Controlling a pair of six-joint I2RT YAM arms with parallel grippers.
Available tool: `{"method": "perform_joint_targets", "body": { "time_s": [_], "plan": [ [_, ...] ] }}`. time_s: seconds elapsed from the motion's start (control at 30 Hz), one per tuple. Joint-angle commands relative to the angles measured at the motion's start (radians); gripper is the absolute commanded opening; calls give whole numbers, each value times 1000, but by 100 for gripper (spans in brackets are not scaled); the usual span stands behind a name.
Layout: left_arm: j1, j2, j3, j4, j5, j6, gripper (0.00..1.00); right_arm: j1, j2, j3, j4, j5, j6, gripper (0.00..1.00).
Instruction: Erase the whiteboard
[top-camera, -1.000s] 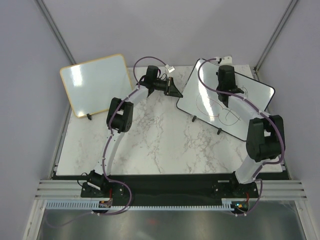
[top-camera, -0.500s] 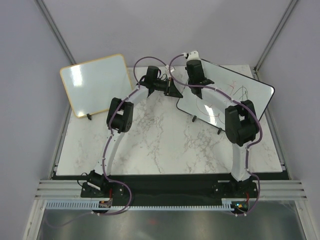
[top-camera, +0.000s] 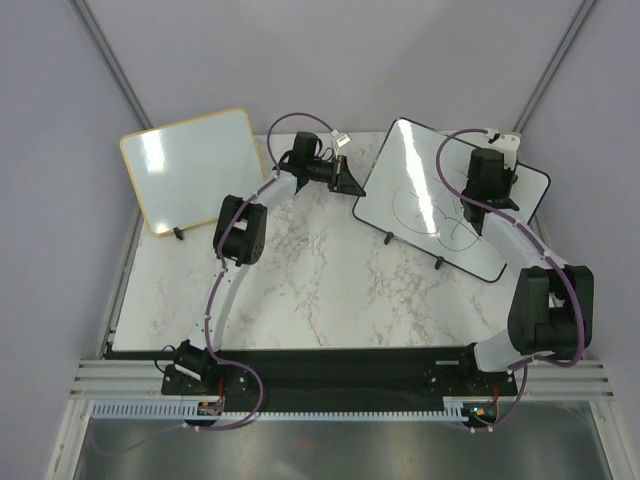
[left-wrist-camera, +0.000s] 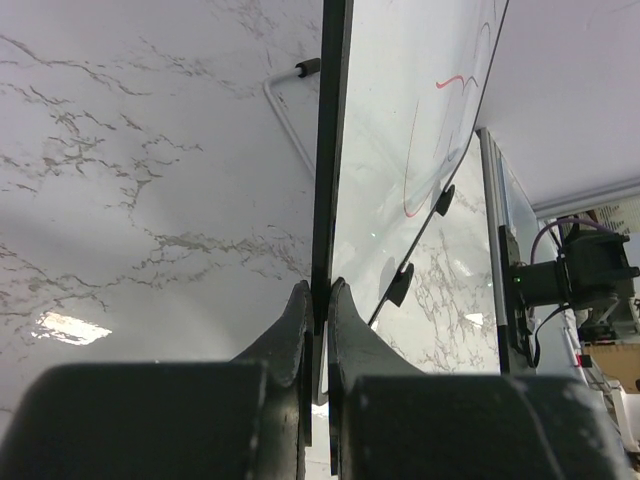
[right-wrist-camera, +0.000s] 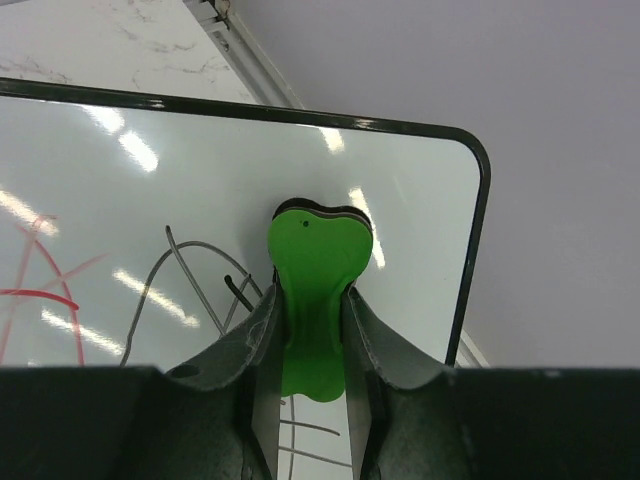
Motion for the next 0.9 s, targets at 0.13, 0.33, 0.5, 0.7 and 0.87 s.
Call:
{"method": "perform_joint_targets", "body": {
  "time_s": [0.13, 0.33, 0.5, 0.7, 0.87],
  "plan": [
    [4, -32, 24, -42, -95, 79, 2, 44, 26, 40, 5, -117, 73, 0],
    [3, -32, 24, -42, -96, 79, 2, 237, 170, 153, 103, -127, 28, 0],
    [1, -35, 22, -43, -96, 78, 2, 300, 284, 224, 170, -124, -18, 0],
    [3, -37, 24, -42, -92, 78, 2, 216, 183, 92, 224, -67, -3, 0],
    [1, -38, 19, -48, -93, 76, 2, 66, -33, -127, 214, -27, 59, 0]
  ]
}}
